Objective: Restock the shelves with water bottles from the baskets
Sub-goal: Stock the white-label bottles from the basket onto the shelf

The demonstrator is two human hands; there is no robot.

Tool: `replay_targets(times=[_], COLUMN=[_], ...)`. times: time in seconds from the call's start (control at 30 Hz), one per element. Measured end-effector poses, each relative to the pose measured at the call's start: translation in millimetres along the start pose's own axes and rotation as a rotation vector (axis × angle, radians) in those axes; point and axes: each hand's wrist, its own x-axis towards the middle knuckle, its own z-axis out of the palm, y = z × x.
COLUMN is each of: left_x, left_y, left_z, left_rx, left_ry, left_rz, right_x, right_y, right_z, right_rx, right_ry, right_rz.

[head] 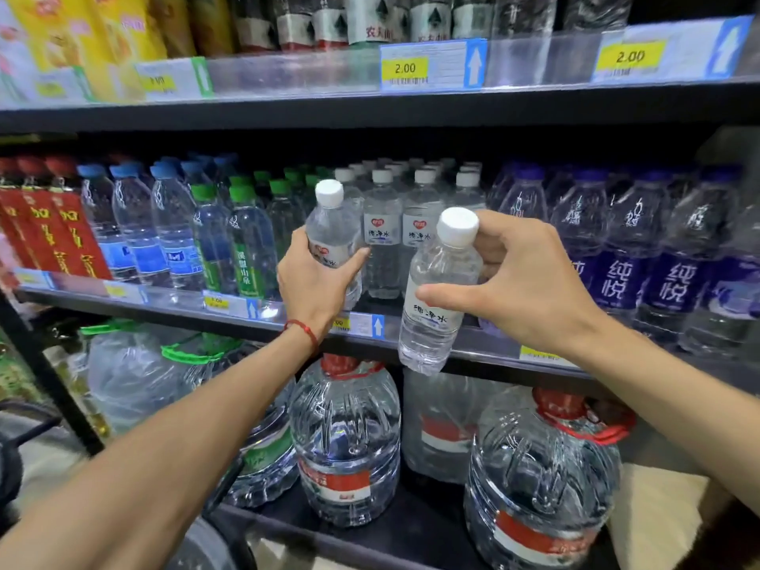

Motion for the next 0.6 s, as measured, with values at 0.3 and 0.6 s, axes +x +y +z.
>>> replay_targets(times=[0.3, 0.6], left_x=[15.0, 21.5], left_y=[-10.5, 2.3], left_z=[14.8, 18.5], left_rx=[0.07, 0.237], left_ry=[0.025, -0.085], left_rz=[-0.2, -0.256], right_x=[-3.7, -11.1], right_y=[-0.3, -0.7], right_z=[1.5, 1.2], right_rx=[0.003, 0.003], right_ry=[-0.019, -0.025], right_rz=[0.034, 0.038])
